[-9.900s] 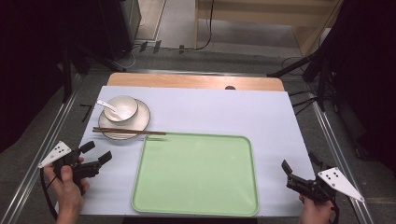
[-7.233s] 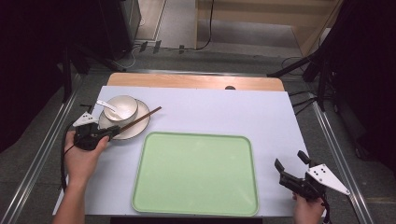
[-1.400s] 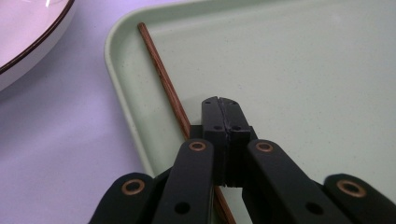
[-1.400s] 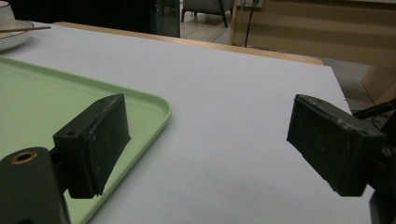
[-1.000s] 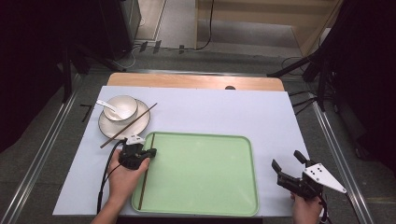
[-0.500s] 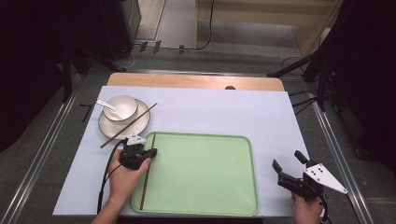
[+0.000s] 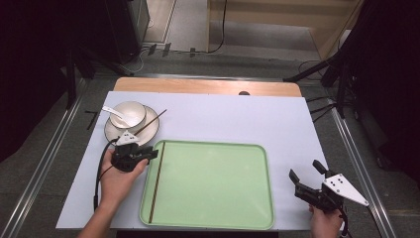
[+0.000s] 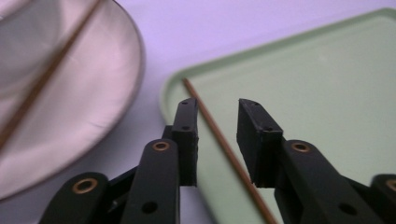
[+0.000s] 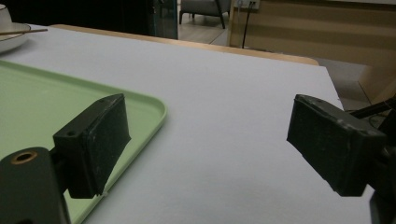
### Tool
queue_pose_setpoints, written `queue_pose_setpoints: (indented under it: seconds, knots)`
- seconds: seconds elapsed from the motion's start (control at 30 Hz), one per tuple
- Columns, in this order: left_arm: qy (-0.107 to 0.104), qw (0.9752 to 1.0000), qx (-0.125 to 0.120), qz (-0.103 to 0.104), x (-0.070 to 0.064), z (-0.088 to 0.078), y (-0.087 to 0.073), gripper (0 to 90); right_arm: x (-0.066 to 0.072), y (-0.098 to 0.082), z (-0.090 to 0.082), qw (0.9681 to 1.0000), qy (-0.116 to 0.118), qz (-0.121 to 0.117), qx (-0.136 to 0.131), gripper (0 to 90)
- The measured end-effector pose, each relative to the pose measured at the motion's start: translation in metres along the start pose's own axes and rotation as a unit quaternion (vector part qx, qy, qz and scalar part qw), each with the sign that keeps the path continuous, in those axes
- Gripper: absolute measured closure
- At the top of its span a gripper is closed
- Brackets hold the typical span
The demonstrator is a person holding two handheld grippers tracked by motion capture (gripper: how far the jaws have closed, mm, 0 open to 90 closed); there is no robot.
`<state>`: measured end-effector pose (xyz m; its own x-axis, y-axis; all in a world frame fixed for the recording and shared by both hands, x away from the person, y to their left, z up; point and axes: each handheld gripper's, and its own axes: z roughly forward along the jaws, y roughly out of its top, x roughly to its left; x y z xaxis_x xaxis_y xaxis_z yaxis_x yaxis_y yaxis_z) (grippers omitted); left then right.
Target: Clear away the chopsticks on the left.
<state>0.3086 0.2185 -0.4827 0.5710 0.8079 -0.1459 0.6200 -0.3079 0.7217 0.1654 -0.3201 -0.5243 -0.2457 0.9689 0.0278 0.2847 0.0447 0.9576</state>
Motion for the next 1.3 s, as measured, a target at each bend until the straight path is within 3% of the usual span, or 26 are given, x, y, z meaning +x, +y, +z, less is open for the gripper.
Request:
queue_pose_setpoints:
  seconds: [0.03,0.07,0.17,0.23,0.27,0.3,0.33,0.37,0.5,0.6,0.7,0.77,0.83,0.93,0.97,1.0,1.03,1.13,1.27,1.3]
  knots:
    - [0.011,0.9999,-0.01,0.002,0.01,-0.008,0.005,65.9,0.0,0.0,0.0,1.0,0.0,0.0,0.0,13.0]
    - [0.011,0.9999,-0.01,0.002,0.01,-0.008,0.005,64.9,0.0,0.0,0.0,1.0,0.0,0.0,0.0,13.0]
    - [0.026,0.9996,-0.013,0.002,0.028,-0.018,0.011,61.6,0.0,0.0,-0.001,1.0,-0.001,0.0,0.0,13.0]
    - [0.042,0.999,-0.013,-0.004,0.044,-0.024,0.014,60.7,0.0,0.0,0.0,1.0,-0.001,0.0,0.0,13.0]
    - [0.042,0.999,-0.013,-0.004,0.044,-0.024,0.014,60.5,0.0,0.0,0.0,1.0,-0.001,0.0,0.0,13.0]
    - [0.052,0.9985,-0.011,-0.012,0.055,-0.028,0.016,60.5,0.0,0.0,0.0,1.0,-0.001,0.0,0.0,13.0]
    - [0.052,0.9985,-0.011,-0.012,0.055,-0.028,0.016,60.4,0.0,0.0,0.0,1.0,-0.001,0.0,0.0,13.0]
    - [0.058,0.9983,-0.003,-0.012,0.062,-0.027,0.017,60.4,0.0,0.0,0.0,1.0,-0.001,0.001,0.0,13.0]
    - [0.069,0.9974,0.02,-0.003,0.071,-0.02,0.018,61.7,0.0,0.0,0.0,1.0,-0.001,0.001,0.002,13.0]
    - [0.069,0.997,0.034,0.001,0.074,-0.012,0.017,60.9,0.001,0.0,0.0,1.0,-0.001,0.0,0.002,13.0]
    - [0.083,0.9946,0.061,0.011,0.076,0.0,0.015,60.8,0.001,0.0,0.001,1.0,-0.001,0.0,0.002,13.0]
    - [0.099,0.9924,0.071,0.023,0.077,0.008,0.015,63.9,0.0,0.0,0.001,1.0,-0.001,0.002,0.003,13.0]
    - [0.099,0.9919,0.076,0.026,0.077,0.01,0.014,69.6,0.0,-0.001,0.001,1.0,-0.001,0.002,0.003,13.0]
    - [0.093,0.9919,0.079,0.033,0.076,0.011,0.014,79.3,-0.001,-0.001,0.001,1.0,-0.001,0.003,0.003,13.0]
    - [0.079,0.9925,0.083,0.041,0.074,0.01,0.014,82.2,-0.001,-0.001,0.001,1.0,-0.001,0.002,0.003,13.0]
    - [0.079,0.9925,0.083,0.041,0.074,0.01,0.014,84.0,-0.001,-0.001,0.001,1.0,-0.001,0.002,0.003,13.0]
    - [0.087,0.9913,0.085,0.05,0.071,0.01,0.014,84.4,0.0,-0.001,0.0,1.0,-0.001,0.002,0.004,13.0]
    - [0.087,0.9915,0.081,0.053,0.068,0.007,0.014,84.6,0.0,0.0,0.0,1.0,-0.002,0.001,0.003,13.0]
    - [0.081,0.9934,0.063,0.051,0.06,-0.003,0.017,84.7,0.0,0.0,-0.001,1.0,-0.003,-0.001,0.001,13.0]
    - [0.073,0.9949,0.053,0.045,0.053,-0.008,0.017,84.7,-0.001,0.0,-0.001,1.0,-0.004,0.001,0.001,13.0]
